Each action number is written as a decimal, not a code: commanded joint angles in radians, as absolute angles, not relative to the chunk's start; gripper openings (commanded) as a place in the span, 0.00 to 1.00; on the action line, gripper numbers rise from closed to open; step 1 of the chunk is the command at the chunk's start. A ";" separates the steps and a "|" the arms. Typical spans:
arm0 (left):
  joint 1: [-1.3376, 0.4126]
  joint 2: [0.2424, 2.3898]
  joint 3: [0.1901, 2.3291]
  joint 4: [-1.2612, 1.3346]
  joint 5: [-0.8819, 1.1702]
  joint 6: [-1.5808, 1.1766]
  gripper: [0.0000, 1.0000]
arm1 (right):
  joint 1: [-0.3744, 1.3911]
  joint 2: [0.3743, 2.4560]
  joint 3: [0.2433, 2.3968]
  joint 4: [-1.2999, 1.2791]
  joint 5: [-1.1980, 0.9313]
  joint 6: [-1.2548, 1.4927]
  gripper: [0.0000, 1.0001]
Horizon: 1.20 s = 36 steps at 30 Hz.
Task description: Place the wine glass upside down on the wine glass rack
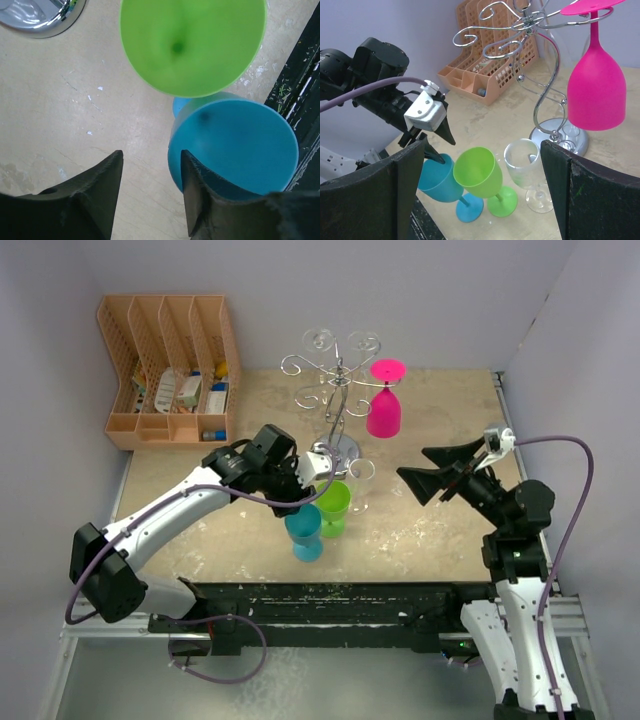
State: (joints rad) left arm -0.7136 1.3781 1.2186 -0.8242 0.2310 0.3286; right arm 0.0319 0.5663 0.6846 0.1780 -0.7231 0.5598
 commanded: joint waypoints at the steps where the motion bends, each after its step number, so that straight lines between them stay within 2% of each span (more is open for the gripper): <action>1: -0.717 1.355 1.203 -0.811 0.230 0.352 0.50 | 0.032 0.535 0.741 0.179 -0.690 0.549 1.00; 3: -0.722 1.350 1.196 -0.815 0.237 0.354 0.42 | 0.032 0.528 0.747 0.177 -0.688 0.554 1.00; 5: -0.724 1.344 1.184 -0.826 0.255 0.359 0.30 | 0.032 0.523 0.758 0.168 -0.686 0.554 1.00; 8: -0.726 1.329 1.185 -0.851 0.250 0.363 0.00 | 0.032 0.517 0.779 0.149 -0.681 0.547 1.00; 11: -0.726 1.299 1.259 -0.939 0.231 0.432 0.00 | 0.032 0.519 0.808 0.133 -0.676 0.541 1.00; 19: -0.734 1.250 1.716 -1.325 0.181 0.678 0.00 | 0.032 0.544 0.906 0.086 -0.638 0.513 1.00; 27: -0.737 1.284 2.130 -1.539 0.397 0.702 0.00 | 0.032 0.565 1.029 0.023 -0.525 0.515 1.00; 30: -0.736 1.286 2.235 -1.465 0.418 0.670 0.00 | 0.032 0.563 1.086 0.001 -0.487 0.515 1.00; 32: -0.736 1.252 2.236 -1.324 0.406 0.662 0.00 | 0.032 0.560 1.110 -0.005 -0.470 0.511 1.00; 36: -0.736 1.134 2.040 -0.881 0.331 0.744 0.00 | 0.032 0.577 1.121 0.011 -0.500 0.551 1.00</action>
State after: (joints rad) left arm -0.7345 1.2228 2.1635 -1.3071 0.3603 0.6769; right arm 0.0273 0.5732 1.0847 -0.0124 -0.5106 0.5240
